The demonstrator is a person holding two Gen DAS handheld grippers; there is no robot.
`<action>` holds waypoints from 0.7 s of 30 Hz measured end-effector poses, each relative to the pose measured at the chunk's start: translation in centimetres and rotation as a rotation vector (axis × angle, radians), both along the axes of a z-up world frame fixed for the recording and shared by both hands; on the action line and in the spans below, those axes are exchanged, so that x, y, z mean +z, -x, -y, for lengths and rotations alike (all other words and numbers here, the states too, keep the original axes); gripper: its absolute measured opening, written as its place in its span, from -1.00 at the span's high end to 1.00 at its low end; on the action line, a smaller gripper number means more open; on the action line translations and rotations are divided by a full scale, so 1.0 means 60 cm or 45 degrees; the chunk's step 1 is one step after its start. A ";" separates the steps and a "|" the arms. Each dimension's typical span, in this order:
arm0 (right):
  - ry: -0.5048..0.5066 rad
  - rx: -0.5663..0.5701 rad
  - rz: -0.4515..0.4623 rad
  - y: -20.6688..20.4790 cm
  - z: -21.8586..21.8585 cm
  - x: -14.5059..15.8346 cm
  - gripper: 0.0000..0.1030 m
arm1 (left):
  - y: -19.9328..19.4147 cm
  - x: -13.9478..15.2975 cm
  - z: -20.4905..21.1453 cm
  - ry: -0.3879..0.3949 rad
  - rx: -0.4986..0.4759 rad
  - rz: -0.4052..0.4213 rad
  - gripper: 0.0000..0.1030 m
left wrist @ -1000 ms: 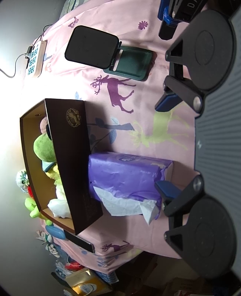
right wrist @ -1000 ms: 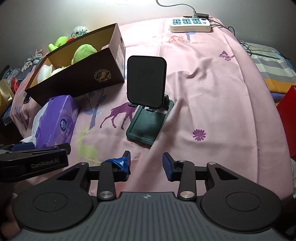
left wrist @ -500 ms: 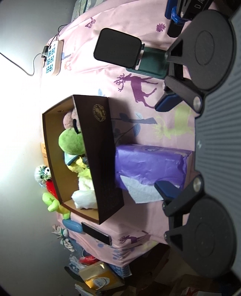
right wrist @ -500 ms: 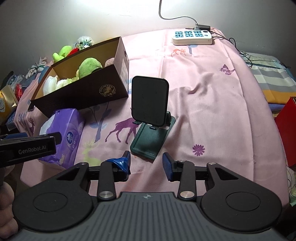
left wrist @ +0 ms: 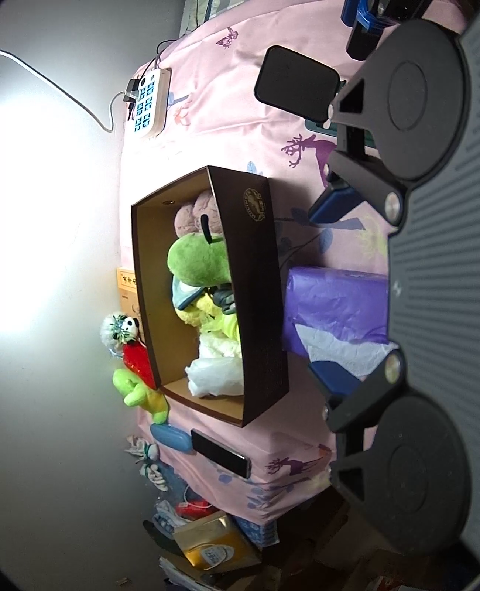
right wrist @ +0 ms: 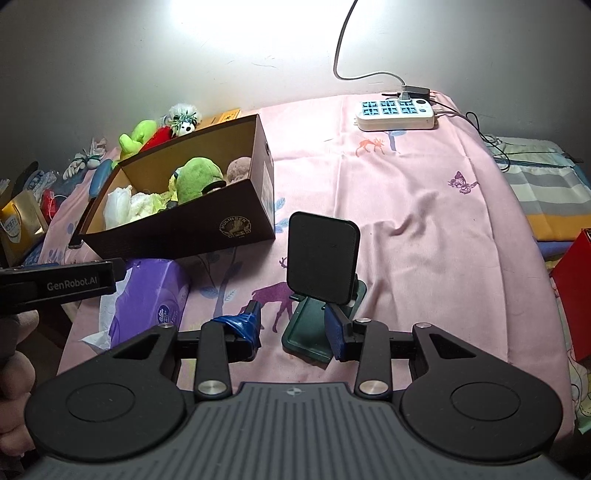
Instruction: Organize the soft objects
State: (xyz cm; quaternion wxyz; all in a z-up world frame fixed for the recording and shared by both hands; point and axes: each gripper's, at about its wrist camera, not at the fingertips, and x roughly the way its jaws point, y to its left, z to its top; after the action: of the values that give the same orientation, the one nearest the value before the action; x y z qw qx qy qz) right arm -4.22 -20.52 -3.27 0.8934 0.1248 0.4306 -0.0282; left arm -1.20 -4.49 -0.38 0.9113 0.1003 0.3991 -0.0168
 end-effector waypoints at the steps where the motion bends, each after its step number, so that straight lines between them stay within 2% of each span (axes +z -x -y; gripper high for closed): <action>1: 0.003 0.000 0.004 -0.003 -0.004 0.003 0.60 | -0.003 0.001 -0.003 0.002 0.001 0.002 -0.56; 21: 0.094 -0.031 0.017 -0.095 -0.091 0.036 0.60 | -0.099 0.022 -0.076 0.031 -0.015 0.012 -0.56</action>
State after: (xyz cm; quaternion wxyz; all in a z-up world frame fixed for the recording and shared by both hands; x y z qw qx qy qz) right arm 1.46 -15.07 -1.12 0.8998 0.0974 0.4219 -0.0542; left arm 4.72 0.09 0.92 0.9141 0.0915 0.3941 -0.0265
